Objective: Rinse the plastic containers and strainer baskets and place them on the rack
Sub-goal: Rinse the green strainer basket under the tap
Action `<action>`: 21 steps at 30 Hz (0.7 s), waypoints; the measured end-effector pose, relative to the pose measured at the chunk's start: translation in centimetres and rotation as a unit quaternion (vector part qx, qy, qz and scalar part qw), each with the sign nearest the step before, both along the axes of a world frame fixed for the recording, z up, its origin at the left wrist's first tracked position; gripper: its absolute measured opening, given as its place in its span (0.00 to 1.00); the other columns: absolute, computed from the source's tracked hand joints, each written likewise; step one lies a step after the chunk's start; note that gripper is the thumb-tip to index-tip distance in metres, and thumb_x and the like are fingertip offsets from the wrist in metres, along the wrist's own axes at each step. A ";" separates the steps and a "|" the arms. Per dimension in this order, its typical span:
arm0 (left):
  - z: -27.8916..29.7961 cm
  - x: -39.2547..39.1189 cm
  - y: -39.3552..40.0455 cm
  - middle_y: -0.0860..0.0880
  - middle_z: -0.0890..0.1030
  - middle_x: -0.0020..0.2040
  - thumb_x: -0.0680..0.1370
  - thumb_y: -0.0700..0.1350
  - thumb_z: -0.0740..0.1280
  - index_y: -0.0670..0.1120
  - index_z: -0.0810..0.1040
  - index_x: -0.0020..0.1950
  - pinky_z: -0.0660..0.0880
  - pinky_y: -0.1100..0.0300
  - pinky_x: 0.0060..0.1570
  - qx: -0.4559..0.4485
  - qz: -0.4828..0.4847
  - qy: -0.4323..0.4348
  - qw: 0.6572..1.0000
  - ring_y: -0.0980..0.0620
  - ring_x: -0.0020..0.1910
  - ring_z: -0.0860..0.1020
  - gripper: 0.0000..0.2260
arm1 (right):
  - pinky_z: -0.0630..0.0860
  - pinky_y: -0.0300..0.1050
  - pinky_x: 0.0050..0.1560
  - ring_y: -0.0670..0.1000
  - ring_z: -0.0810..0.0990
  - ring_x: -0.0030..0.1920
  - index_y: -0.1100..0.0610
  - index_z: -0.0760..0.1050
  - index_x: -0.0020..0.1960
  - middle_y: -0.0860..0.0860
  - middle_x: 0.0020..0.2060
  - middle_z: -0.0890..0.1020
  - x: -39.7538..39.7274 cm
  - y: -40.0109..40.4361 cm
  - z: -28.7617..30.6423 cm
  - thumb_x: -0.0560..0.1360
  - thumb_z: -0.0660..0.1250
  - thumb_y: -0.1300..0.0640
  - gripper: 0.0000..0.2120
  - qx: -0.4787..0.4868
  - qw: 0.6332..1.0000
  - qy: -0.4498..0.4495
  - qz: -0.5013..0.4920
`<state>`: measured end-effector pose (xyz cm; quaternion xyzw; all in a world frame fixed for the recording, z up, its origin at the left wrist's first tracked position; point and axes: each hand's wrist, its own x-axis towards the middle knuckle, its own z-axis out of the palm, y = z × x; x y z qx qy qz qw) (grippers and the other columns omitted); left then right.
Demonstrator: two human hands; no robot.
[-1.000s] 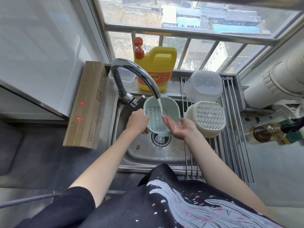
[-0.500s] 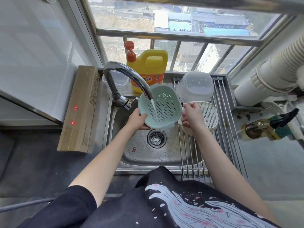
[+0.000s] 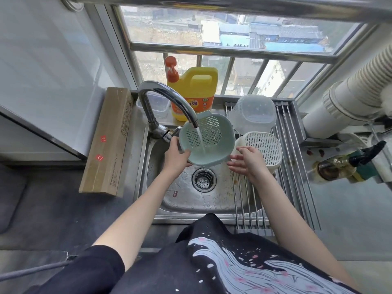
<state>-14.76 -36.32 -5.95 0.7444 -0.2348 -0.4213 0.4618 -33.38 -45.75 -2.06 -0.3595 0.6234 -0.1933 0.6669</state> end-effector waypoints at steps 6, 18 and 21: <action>0.0 0.2 1.2 0.44 0.82 0.45 0.71 0.38 0.67 0.51 0.57 0.76 0.77 0.51 0.48 0.031 -0.073 -0.238 0.968 0.45 0.44 0.81 0.36 | 0.81 0.45 0.31 0.54 0.80 0.41 0.53 0.64 0.66 0.56 0.57 0.75 0.2 -0.6 1.6 0.76 0.62 0.64 0.20 -0.231 0.965 0.095 0.082; -0.1 -0.9 4.8 0.44 0.82 0.54 0.74 0.37 0.67 0.51 0.64 0.74 0.78 0.50 0.45 0.009 -0.045 -0.371 0.927 0.43 0.50 0.81 0.30 | 0.78 0.61 0.51 0.62 0.78 0.56 0.57 0.71 0.62 0.62 0.59 0.76 0.7 2.6 -1.7 0.79 0.52 0.38 0.25 0.129 0.985 -0.099 0.050; 0.1 -2.1 5.9 0.43 0.78 0.64 0.69 0.30 0.68 0.49 0.68 0.73 0.80 0.48 0.43 -0.031 -0.109 -0.438 0.892 0.40 0.50 0.82 0.33 | 0.80 0.59 0.49 0.61 0.77 0.59 0.54 0.70 0.65 0.59 0.59 0.76 1.0 3.3 -2.5 0.62 0.63 0.24 0.43 0.144 0.979 -0.090 0.109</action>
